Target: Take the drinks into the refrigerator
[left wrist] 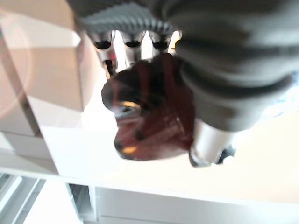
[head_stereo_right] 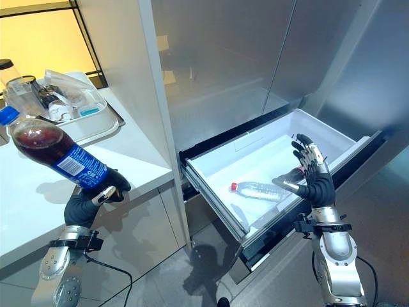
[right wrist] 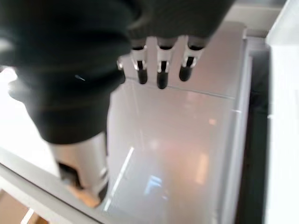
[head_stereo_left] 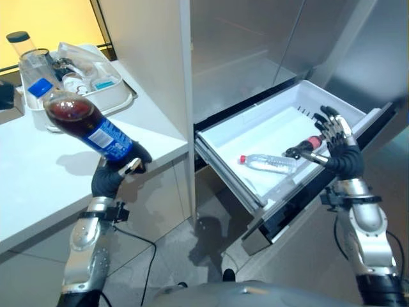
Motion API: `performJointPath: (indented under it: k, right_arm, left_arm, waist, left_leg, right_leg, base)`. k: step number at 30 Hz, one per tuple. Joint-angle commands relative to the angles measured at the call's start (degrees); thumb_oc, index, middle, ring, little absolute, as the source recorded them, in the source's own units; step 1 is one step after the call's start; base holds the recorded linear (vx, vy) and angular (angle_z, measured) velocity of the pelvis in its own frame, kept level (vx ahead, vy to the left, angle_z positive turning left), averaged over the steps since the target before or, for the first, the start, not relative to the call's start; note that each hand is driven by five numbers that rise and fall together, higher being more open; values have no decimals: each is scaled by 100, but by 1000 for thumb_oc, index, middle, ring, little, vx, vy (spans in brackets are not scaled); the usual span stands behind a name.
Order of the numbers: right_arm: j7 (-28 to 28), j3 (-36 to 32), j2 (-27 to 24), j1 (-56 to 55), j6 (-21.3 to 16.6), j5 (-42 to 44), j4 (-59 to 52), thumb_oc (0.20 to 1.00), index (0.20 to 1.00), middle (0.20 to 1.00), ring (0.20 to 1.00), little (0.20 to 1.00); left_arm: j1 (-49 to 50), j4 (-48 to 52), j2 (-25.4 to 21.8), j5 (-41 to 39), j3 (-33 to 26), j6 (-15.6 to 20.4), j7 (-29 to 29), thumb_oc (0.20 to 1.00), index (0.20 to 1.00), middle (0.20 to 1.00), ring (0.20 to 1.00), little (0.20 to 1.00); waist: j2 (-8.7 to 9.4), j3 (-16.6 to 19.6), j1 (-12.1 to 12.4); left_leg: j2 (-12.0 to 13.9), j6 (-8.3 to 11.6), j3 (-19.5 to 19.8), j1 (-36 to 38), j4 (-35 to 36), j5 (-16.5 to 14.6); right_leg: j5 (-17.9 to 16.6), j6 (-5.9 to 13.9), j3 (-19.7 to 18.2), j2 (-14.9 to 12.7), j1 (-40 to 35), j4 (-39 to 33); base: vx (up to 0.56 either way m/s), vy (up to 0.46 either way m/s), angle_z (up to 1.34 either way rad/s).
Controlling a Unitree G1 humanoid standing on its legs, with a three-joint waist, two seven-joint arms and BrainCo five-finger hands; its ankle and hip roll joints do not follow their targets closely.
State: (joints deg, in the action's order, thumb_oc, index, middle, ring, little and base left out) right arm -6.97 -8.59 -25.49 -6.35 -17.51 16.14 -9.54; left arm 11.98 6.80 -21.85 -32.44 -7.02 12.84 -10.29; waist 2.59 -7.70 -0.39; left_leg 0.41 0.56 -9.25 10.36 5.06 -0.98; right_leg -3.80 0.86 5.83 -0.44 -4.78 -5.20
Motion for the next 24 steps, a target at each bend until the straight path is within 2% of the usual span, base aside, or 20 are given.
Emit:
performJointPath:
  k: [1,3,5,8,10,11,13,14,15,16,17,21,24]
  right_arm:
    - [-426,-61,-328,337,-74,615,122,1000,1000,1000,1000,1000]
    - [-931,173,-709,348,133,1225,183,1000,1000,1000,1000,1000]
    - [-1115,258,-856,337,183,1452,231,1000,1000,1000,1000,1000]
    - [-1666,792,-1650,526,497,2123,418,1000,1000,1000,1000,1000]
    - [-1802,952,-1830,593,550,2320,429,1000,1000,1000,1000,1000]
    - [-2131,1336,-2177,730,761,2748,484,1000,1000,1000,1000,1000]
    - [-2218,1523,-2317,828,813,2884,524,1000,1000,1000,1000,1000]
    - [-2368,1886,-2611,1017,905,3088,517,1000,1000,1000,1000,1000]
    - [-2368,1886,-2611,1018,904,3088,518,1000,1000,1000,1000,1000]
    - [-2305,2166,-2714,1235,910,3121,593,1000,1000,1000,1000,1000]
    - [-2308,2246,-2737,1304,919,3130,556,1000,1000,1000,1000,1000]
    - [-2308,2469,-2656,1465,968,3176,470,1000,1000,1000,1000,1000]
    - [-2270,2519,-2476,1480,959,3193,338,1000,1000,1000,1000,1000]
  left_arm:
    - [-352,866,-546,-17,-149,575,-383,200,200,200,200,200]
    - [-377,911,-1016,71,31,521,-696,200,200,200,200,200]
    - [-367,916,-1166,74,76,528,-771,200,200,200,200,200]
    - [-512,888,-2089,-67,555,430,-1269,200,200,200,200,200]
    - [-570,899,-2253,-130,667,425,-1346,200,200,200,200,200]
    - [-688,912,-2628,-212,946,380,-1524,200,200,200,200,200]
    - [-758,916,-2787,-232,1082,395,-1568,200,200,200,200,200]
    - [-967,878,-3126,-282,1377,398,-1642,200,200,200,200,200]
    - [-969,877,-3126,-282,1378,399,-1642,200,200,200,200,200]
    - [-1232,878,-3530,-82,1643,417,-1664,200,200,200,200,200]
    - [-1294,863,-3600,-79,1681,422,-1657,200,200,200,200,200]
    - [-1608,786,-3836,154,1928,450,-1622,200,200,200,200,200]
    - [-1683,771,-3787,218,1999,449,-1574,200,200,200,200,200]
  waist:
    - [133,218,98]
    - [154,218,105]
    - [161,220,106]
    - [173,233,97]
    - [172,228,93]
    - [177,231,92]
    - [177,232,92]
    - [163,229,78]
    - [163,228,78]
    - [143,229,61]
    - [132,225,56]
    - [89,213,34]
    - [69,212,22]
  left_leg:
    - [-6,0,343,79,-6,-324]
    - [-9,16,344,77,-6,-304]
    - [-9,24,340,78,-6,-300]
    - [-7,62,332,87,-6,-271]
    - [-2,71,326,94,-6,-265]
    - [7,86,320,104,-6,-259]
    - [6,92,321,105,-6,-255]
    - [8,105,311,111,-6,-244]
    - [8,105,311,111,-6,-244]
    - [8,111,305,115,-6,-243]
    - [6,113,298,119,-6,-241]
    - [9,117,278,129,-6,-234]
    - [10,120,260,132,-6,-235]
  right_leg:
    - [104,491,262,-376,-61,463]
    - [99,496,266,-379,-54,476]
    - [97,498,275,-378,-60,473]
    - [75,511,285,-379,-58,487]
    - [72,515,291,-378,-58,489]
    - [64,525,296,-380,-62,483]
    - [63,530,298,-381,-64,482]
    - [65,542,312,-386,-64,489]
    - [65,542,312,-386,-65,489]
    - [68,552,300,-385,-61,494]
    - [69,555,296,-382,-55,504]
    - [77,567,287,-381,-57,523]
    - [80,571,278,-384,-63,522]
  base:
    - [0,0,0]
    - [0,0,0]
    - [0,0,0]
    - [0,0,0]
    - [0,0,0]
    - [0,0,0]
    - [0,0,0]
    - [0,0,0]
    - [0,0,0]
    - [0,0,0]
    - [0,0,0]
    - [0,0,0]
    - [0,0,0]
